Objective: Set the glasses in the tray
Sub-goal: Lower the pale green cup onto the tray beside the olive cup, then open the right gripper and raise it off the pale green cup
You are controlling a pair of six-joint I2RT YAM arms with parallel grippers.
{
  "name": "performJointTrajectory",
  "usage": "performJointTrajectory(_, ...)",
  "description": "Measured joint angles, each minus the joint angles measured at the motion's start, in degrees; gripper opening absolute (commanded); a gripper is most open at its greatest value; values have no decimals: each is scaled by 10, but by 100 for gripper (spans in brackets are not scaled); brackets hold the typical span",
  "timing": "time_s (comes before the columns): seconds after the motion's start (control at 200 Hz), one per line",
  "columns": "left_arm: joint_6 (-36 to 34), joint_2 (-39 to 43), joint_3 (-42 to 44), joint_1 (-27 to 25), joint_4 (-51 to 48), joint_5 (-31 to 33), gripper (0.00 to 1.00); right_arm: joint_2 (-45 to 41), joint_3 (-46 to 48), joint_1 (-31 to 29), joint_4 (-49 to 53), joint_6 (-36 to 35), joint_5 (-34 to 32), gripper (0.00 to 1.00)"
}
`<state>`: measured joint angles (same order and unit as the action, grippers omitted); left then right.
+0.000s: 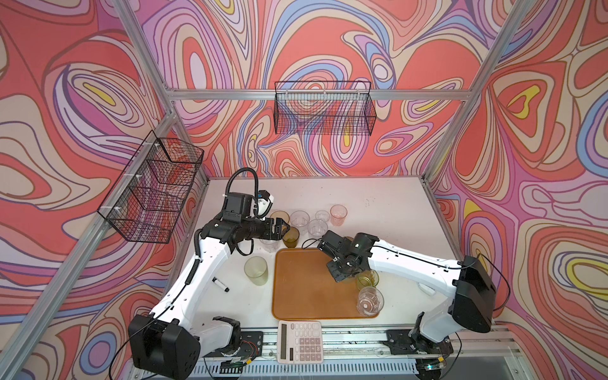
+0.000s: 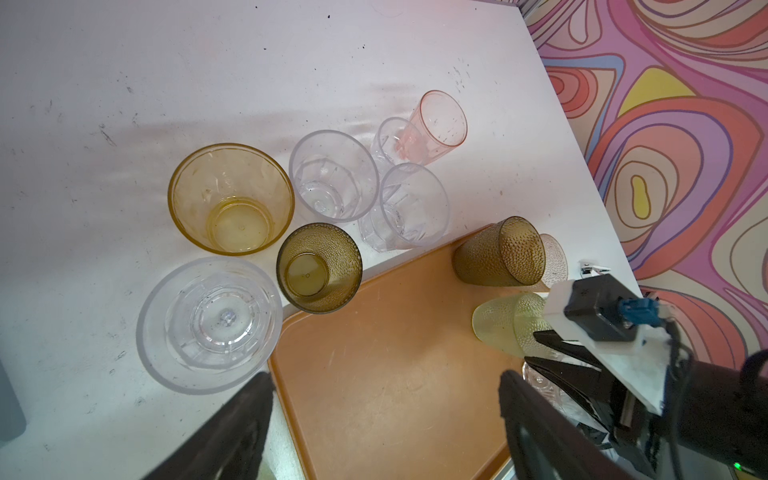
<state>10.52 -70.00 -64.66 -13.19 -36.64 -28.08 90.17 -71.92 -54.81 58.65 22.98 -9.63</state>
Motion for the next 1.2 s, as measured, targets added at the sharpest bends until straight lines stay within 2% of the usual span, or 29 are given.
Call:
performJointTrajectory(0.2, 0, 0, 0, 0, 0, 0, 88, -5, -48, 6, 30, -17, 0, 31)
performJointTrajectory(0.481, 0, 0, 0, 0, 0, 0, 88, -5, -98, 54, 46, -57, 0, 33)
performJointTrajectory(1.202, 0, 0, 0, 0, 0, 0, 88, 42, -164, 183, 5, -155, 9, 36)
